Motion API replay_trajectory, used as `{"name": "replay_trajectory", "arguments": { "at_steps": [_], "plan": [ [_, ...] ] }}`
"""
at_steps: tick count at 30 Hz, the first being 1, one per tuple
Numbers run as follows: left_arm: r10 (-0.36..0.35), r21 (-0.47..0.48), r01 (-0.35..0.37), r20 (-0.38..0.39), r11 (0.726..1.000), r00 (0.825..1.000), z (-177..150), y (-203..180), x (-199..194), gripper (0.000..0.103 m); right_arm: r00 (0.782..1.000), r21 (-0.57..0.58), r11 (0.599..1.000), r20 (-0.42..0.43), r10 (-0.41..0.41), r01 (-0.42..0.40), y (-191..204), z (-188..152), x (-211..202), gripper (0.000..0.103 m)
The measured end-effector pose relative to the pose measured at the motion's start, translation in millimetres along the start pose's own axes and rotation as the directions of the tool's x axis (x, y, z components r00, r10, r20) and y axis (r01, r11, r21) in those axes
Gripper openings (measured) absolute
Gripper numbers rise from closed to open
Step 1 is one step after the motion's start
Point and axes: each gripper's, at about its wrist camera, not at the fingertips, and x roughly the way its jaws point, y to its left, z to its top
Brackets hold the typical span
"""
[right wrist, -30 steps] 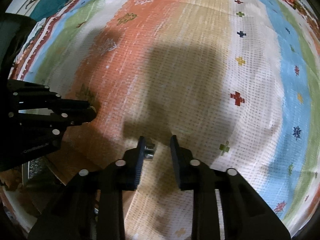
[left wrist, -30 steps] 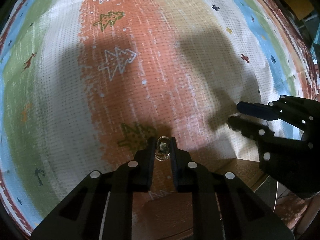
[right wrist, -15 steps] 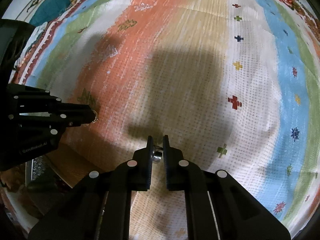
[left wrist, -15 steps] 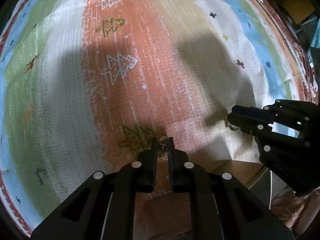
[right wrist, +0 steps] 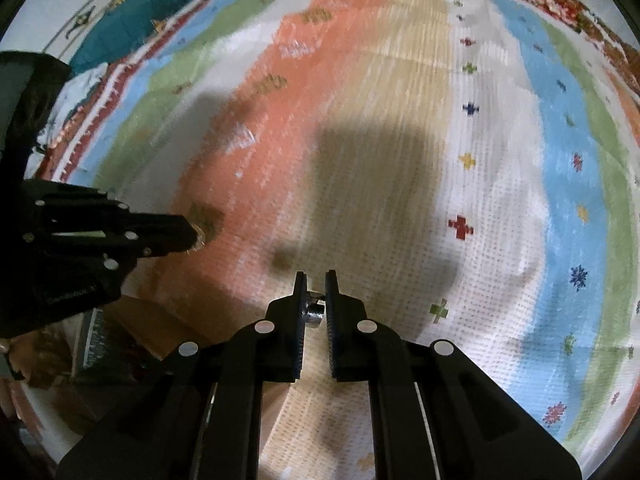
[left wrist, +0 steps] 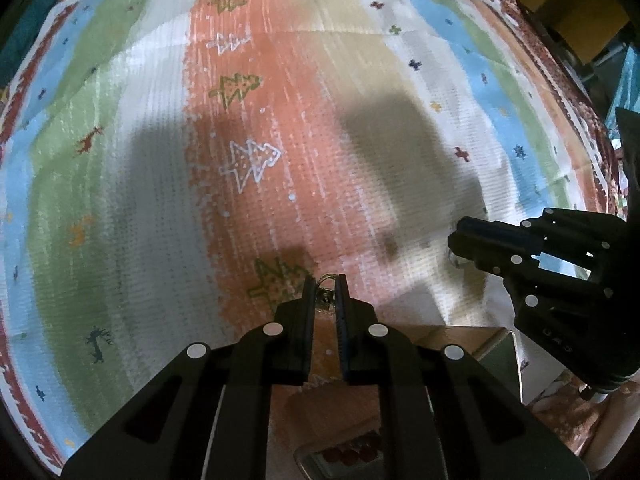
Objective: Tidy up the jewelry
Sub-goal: 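Carry the gold charm with the left tool over the tin while the right tool carries the silver charm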
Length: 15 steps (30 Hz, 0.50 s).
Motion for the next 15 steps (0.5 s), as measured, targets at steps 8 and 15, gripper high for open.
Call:
{"name": "replay_trajectory", "arguments": {
  "at_steps": [8,15],
  "plan": [
    [0.022,0.042,-0.025,0.066,0.999,0.998,-11.6,-13.4,-19.6,0.009,0.997,-0.015,0.999,0.071,-0.039,0.040,10.8,-6.4,-14.4,0.010],
    [0.029,0.040,-0.035,0.143,0.999,0.989,-20.3,-17.4,-36.1,0.009,0.989,-0.031,0.998,0.140,-0.046,0.050,20.9,-11.8,-27.4,0.010]
  ]
}}
